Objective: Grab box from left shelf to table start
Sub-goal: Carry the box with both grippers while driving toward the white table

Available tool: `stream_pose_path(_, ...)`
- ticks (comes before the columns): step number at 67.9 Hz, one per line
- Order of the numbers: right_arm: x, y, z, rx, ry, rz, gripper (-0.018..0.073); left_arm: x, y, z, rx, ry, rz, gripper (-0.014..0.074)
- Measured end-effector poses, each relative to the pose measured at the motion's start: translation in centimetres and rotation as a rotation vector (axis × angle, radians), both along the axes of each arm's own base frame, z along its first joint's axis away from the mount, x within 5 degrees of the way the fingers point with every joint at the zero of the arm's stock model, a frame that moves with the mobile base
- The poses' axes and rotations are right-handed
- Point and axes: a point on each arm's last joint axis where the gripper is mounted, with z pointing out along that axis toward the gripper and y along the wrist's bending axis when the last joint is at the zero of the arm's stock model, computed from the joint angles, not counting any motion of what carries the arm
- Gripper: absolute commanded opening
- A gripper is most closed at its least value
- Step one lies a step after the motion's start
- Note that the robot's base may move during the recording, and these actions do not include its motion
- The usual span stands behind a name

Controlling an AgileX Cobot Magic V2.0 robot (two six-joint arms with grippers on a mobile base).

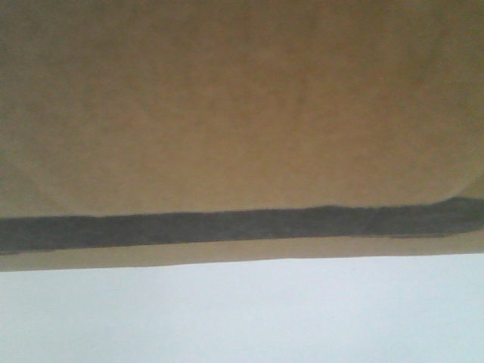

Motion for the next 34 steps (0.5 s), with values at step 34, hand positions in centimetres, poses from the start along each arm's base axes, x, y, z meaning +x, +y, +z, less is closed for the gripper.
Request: stream_pose_path(34,0.08,0.03,-0.18,-0.003,0.007,0.0,0.0057,0.03,0.01,-0.04,0.002,0.001,0.001,-0.0098)
